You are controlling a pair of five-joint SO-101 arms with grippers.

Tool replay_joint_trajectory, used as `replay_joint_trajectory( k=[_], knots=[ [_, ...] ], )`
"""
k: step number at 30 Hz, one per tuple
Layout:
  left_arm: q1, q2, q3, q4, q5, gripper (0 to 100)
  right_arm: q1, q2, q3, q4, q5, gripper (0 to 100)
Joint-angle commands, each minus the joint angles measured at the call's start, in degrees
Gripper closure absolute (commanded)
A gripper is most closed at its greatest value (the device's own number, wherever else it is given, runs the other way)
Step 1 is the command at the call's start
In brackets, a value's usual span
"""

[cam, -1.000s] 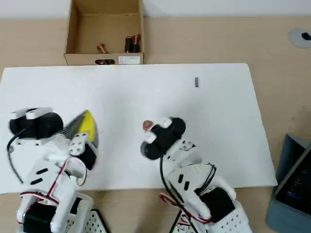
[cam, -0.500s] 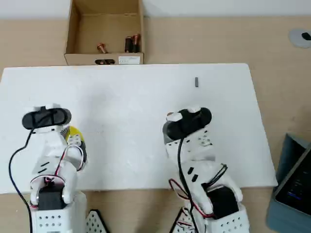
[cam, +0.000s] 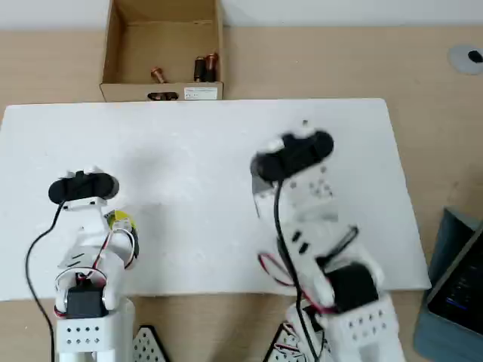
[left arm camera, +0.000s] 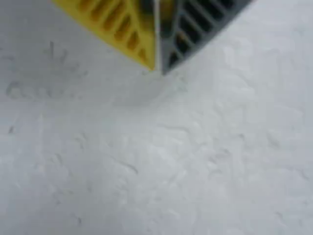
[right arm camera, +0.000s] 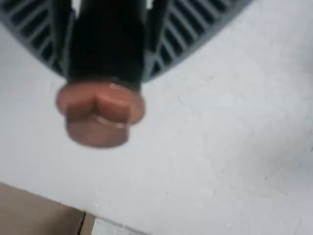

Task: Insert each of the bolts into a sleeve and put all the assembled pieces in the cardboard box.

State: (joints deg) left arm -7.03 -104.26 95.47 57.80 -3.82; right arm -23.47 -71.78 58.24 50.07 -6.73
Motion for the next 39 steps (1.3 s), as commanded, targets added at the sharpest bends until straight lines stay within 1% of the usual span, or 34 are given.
replay_joint_trajectory(
  k=[1,11,19,29,39],
  knots=[
    [-0.7,-0.3,-0.3,0.0,-0.3,100,0.6,12.5,-11.1,-5.0,-0.1,98.9],
    [-0.5,-0.3,-0.3,-0.2,-0.3,100,0.6,43.0,-34.6,-13.0,-0.1,98.9],
    [-0.4,-0.3,-0.3,-0.2,-0.3,100,0.6,65.4,-55.9,-16.0,0.4,98.9],
    [-0.4,-0.3,-0.3,-0.2,-0.3,100,0.3,96.4,-89.0,-18.3,9.1,98.9],
    [-0.4,-0.3,-0.3,-0.2,-0.3,100,-3.6,124.6,-120.1,-18.0,17.5,98.9]
  ],
)
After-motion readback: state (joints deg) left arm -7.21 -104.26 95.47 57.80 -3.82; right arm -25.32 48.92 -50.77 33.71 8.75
